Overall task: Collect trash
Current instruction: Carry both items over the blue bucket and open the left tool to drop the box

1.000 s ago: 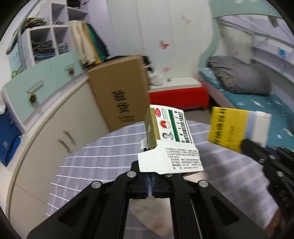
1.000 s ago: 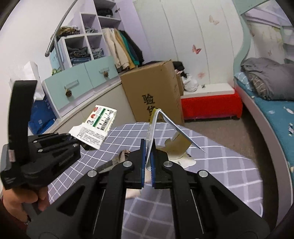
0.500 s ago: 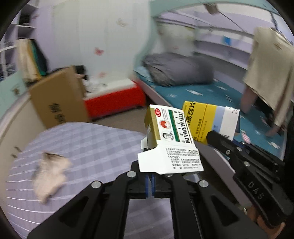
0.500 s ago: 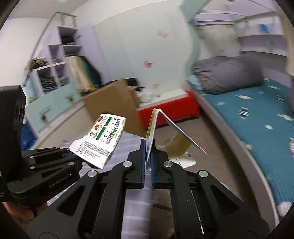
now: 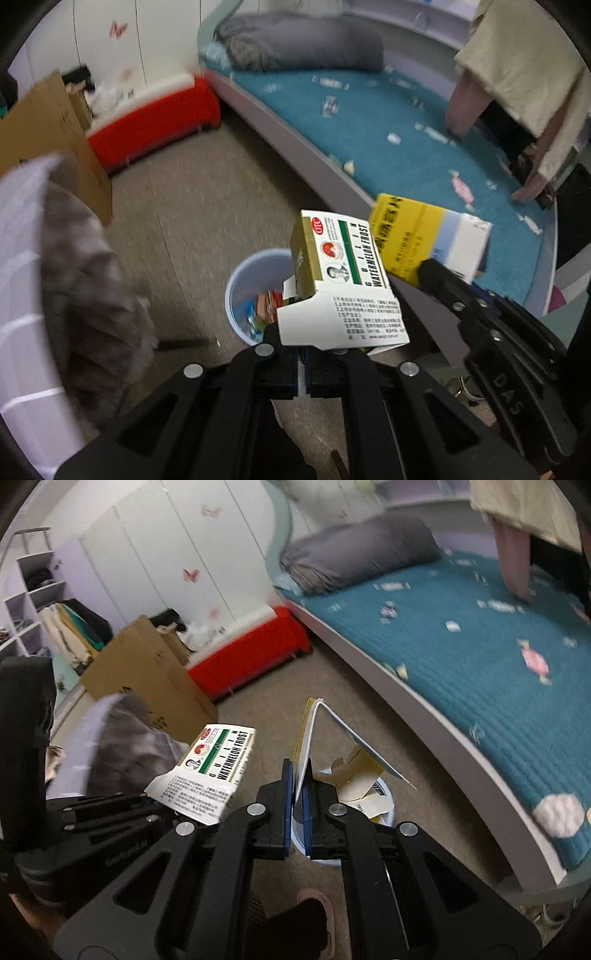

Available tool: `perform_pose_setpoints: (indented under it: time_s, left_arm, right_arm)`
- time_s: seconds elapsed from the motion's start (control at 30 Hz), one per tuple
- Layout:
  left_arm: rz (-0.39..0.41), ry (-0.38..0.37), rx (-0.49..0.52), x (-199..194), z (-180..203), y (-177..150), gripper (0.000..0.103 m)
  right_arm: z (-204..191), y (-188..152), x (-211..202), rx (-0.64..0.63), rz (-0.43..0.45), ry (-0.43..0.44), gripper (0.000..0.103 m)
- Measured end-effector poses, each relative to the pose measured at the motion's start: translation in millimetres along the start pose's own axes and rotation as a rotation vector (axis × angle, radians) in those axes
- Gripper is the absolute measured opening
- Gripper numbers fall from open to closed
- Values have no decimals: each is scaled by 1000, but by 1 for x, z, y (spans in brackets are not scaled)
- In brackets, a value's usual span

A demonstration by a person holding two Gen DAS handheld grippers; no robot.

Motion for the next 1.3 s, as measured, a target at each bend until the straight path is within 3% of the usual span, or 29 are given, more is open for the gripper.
perform_pose_setpoints:
  time_s: [0.2,0.4,0.43,0.47,0.53,0.9,1.3]
  left_arm:
    - [-89,0,-25,56,-7,-4,3]
    - [-103,33,-55,87,-17,11,5]
    - [-105,46,-53,91,-18,12,12]
    - [-111,73,-51,95,-19,14,36]
    - [-89,108,-56,98,-22,15,65]
    - [-67,159,10,91,-13,8,65]
    - [16,221,26,66,-13,16,68]
  right_arm:
    - [23,-15,29,41,-43,-29,5]
    - [43,-18,44,81,-51,-56,5]
    - [45,-18,47,88,-56,-58,5]
    - [47,-19,50,93,-61,-61,5]
    - [49,-21,55,97,-70,-61,5]
    - [48,-31,64,97,-108,-49,5]
    - [37,-35,69,96,-123,-32,5]
Point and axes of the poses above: each gripper's, at about its wrist camera, not at the fingertips, and x roughly the way its jaws point, z to its right, y to its top, the point moved 1 cm from there along x, roughly the way its jaws point, and after that the axes turned 10 degrees about z, right-handed, at the moved point
